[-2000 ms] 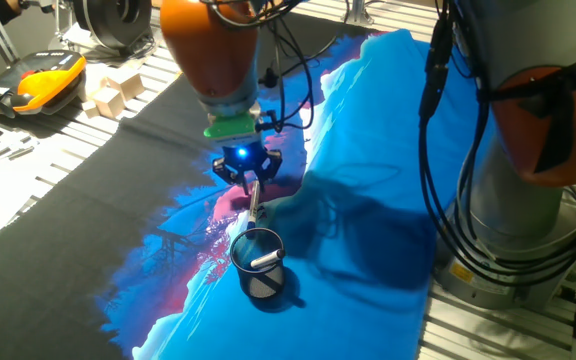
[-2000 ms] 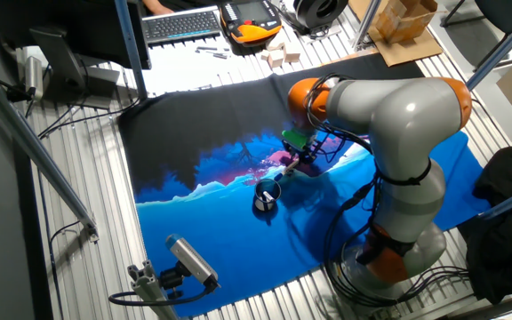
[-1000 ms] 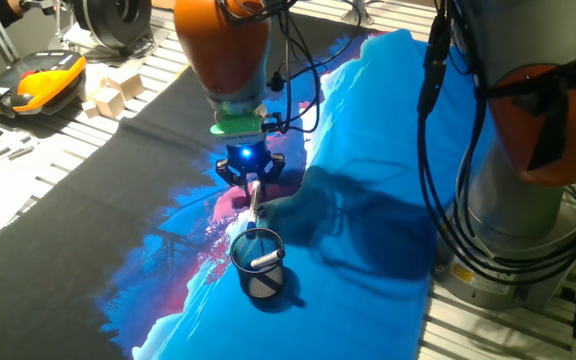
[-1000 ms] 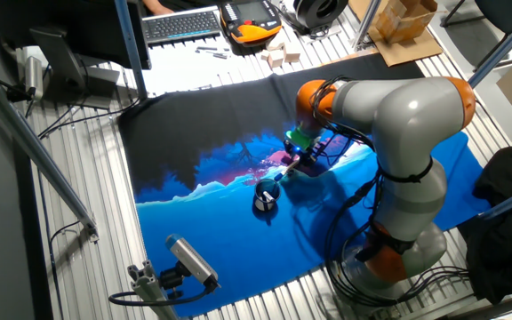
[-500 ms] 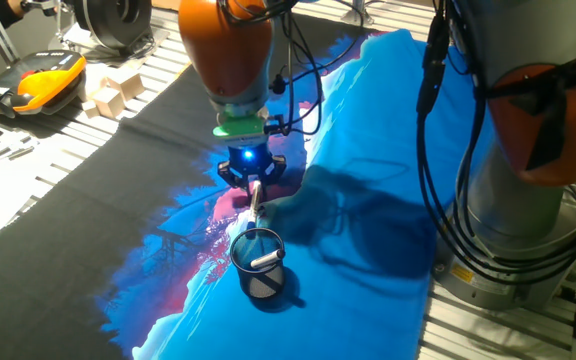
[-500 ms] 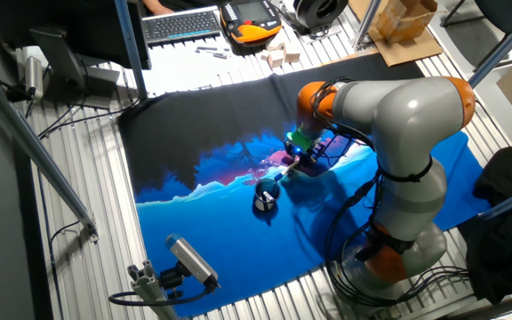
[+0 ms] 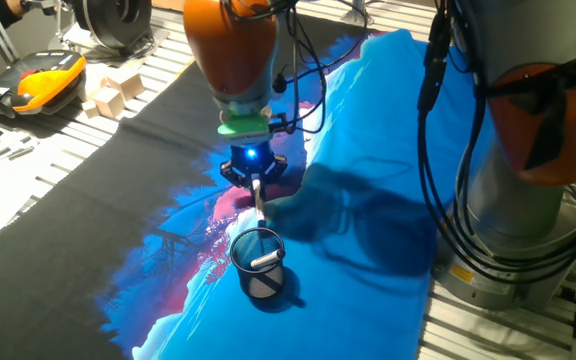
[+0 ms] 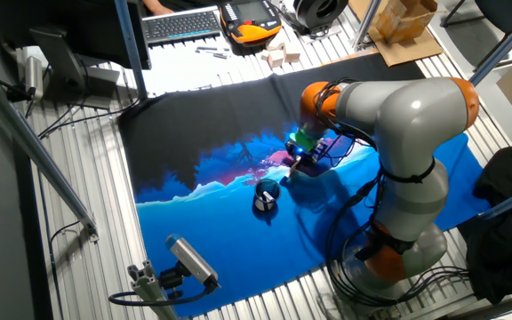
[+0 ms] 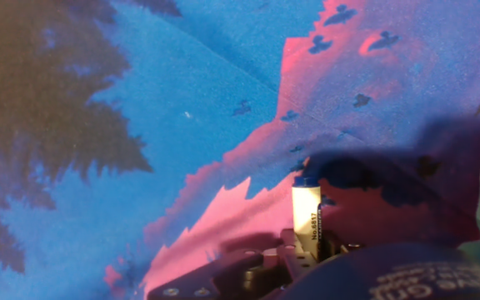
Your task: Put the pen into the pen holder
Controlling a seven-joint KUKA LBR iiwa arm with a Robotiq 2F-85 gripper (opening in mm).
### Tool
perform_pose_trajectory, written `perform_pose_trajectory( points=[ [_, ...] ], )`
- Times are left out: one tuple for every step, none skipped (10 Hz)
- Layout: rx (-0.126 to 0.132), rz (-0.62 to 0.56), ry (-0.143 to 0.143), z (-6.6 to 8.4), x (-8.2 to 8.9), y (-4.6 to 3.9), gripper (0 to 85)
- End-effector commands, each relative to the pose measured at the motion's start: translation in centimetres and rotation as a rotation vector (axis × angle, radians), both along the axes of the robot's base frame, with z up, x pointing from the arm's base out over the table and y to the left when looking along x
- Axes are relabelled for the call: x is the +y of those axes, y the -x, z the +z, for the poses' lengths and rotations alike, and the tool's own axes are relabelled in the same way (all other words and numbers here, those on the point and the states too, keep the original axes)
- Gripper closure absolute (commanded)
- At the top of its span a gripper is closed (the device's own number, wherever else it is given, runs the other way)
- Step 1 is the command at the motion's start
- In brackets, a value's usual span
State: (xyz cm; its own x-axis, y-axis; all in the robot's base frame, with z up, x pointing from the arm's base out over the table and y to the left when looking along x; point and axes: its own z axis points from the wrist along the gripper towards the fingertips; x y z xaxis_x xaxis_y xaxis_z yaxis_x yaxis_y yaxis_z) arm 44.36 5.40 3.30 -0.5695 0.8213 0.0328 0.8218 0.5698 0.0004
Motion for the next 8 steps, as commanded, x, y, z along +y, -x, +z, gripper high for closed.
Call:
perform_pose_trajectory(
  points=[
    [0.000,0.003,-0.008,0.5,0.1,0.07,85.0],
    [0.000,0.016,-0.035,1.8,0.5,0.22,85.0],
    [-0.001,0.019,-0.044,2.8,0.8,0.26,85.0],
    [-0.003,0.023,-0.058,3.9,1.1,0.23,85.0],
    [-0.008,0.031,-0.075,5.0,1.2,0.15,85.0],
    [-0.008,0.032,-0.078,6.4,1.6,-0.03,85.0],
    [-0.008,0.032,-0.077,7.7,2.0,-0.16,85.0],
    [-0.010,0.039,-0.076,9.1,2.4,-0.17,85.0]
  ],
)
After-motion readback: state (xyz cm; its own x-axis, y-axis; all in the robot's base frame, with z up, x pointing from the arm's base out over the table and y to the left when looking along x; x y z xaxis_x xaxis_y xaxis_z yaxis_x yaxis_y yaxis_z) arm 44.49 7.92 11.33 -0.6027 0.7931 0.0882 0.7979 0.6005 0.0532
